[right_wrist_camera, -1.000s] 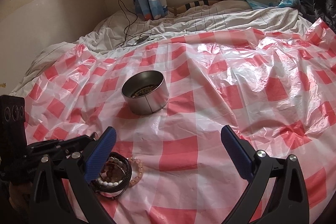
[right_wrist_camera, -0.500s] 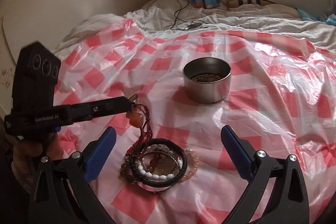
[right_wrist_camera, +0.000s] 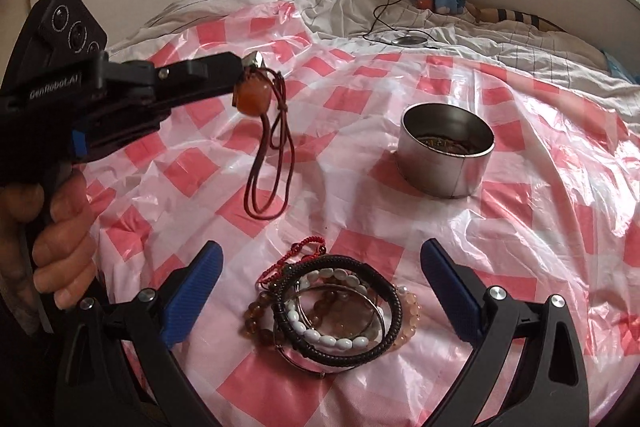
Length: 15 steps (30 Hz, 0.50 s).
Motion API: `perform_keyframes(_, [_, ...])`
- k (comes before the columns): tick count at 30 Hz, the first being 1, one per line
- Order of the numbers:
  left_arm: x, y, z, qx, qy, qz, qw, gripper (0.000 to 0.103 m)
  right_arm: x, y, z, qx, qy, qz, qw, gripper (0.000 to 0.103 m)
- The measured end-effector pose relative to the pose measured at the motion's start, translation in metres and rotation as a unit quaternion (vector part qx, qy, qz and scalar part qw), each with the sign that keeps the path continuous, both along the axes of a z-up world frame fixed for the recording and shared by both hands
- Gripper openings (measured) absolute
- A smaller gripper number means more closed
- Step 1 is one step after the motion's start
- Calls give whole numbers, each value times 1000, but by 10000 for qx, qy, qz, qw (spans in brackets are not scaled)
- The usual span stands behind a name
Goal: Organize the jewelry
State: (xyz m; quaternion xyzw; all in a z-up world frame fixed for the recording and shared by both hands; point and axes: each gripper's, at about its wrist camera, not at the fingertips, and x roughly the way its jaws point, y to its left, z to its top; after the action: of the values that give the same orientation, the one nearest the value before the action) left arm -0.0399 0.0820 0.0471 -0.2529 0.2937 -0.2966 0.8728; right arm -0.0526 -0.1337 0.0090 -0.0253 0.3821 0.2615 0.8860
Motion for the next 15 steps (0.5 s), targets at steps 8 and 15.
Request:
perform_keyframes(8, [7,31,3,-257,52,262,9993,4,75,27,-26,19,1275,1025,9865,71])
perform_keyframes(15, [13,33,5,-304,28,226,9993,4,84,45,-50,-919,1791,1700,9647,30])
